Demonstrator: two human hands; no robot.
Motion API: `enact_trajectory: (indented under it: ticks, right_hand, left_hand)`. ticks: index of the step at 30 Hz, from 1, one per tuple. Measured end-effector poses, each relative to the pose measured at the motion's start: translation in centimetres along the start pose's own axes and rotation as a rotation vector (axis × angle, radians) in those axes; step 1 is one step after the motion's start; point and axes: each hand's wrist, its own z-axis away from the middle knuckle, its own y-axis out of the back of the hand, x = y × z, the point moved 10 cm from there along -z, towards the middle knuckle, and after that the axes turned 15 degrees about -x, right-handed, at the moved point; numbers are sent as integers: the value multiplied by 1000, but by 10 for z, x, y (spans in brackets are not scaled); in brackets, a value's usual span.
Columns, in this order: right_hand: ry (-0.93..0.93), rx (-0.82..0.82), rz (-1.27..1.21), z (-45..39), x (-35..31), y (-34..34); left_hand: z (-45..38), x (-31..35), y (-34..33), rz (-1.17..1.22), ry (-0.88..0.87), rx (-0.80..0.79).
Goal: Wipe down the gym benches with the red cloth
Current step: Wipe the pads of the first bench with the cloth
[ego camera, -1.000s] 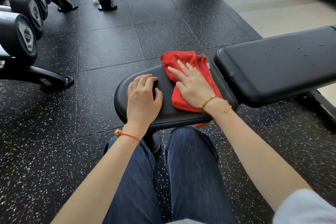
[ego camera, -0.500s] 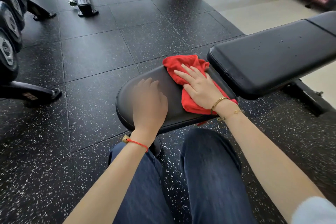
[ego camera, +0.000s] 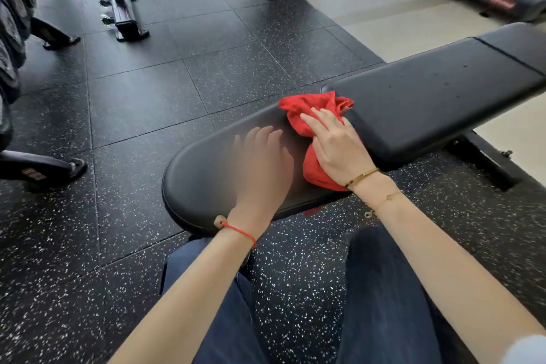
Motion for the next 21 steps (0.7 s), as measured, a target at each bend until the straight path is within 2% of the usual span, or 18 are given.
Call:
enact_trajectory:
  ticks: [4,8,11,15,18,21]
  right_hand:
    - [-68,-3,61,5,81,16]
    - [-46,-127,65,6,131,-2]
    - [32,-163,-23,0,143,-13]
    - [155,-234,19,-43,135,-18]
    - [228,-275,106,-60,119,-22]
    - [298,-266,113,-41,117,-24]
  left_hand:
    - [-25,48,-33,8,7,-54]
    - [-40,76,-62,-23,65,-75]
    - [-48,81,-73,-66,160,-65]
    - [-52,79,-76,-100,266,-18]
    - [-50,77,-73,-101,292,29]
    - [-48,77,-70,-87,305,56]
